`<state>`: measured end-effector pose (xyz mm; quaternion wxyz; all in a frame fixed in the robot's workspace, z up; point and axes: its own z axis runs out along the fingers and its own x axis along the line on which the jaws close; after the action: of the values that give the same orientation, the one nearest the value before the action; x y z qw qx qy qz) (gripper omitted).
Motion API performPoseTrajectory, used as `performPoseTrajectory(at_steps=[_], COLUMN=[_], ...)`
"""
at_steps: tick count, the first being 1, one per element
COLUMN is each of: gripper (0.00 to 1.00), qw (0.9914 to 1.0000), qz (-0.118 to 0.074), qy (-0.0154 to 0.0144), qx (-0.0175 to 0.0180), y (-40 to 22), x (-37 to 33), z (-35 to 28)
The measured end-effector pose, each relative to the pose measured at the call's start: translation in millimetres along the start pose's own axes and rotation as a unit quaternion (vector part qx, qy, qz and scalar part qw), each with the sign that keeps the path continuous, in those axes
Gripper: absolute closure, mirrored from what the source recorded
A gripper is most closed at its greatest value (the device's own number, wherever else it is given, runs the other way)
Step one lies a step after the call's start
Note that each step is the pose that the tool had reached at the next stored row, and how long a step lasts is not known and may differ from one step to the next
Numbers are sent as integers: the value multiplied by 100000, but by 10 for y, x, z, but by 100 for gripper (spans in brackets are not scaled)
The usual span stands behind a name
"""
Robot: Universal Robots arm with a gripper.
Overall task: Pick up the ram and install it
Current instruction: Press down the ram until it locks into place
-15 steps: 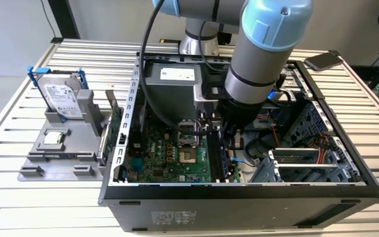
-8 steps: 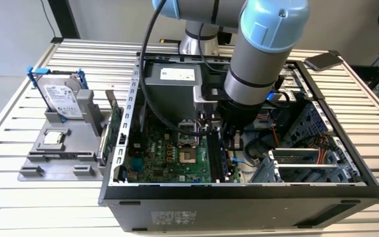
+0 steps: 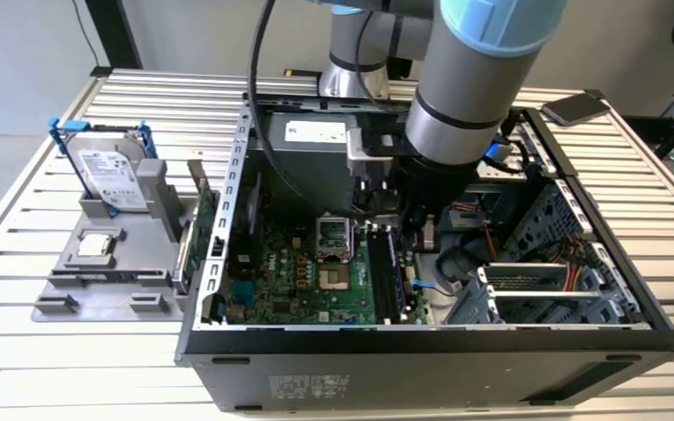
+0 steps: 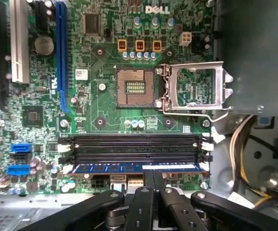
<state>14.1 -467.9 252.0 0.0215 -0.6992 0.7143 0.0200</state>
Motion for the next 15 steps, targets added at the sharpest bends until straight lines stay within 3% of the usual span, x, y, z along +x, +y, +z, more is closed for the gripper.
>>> performPoseTrajectory(at_steps=[15], gripper=[100], qw=[100000], qz=[-2], qy=[7], qx=[-1], y=[-1], x=[-40], z=[-684])
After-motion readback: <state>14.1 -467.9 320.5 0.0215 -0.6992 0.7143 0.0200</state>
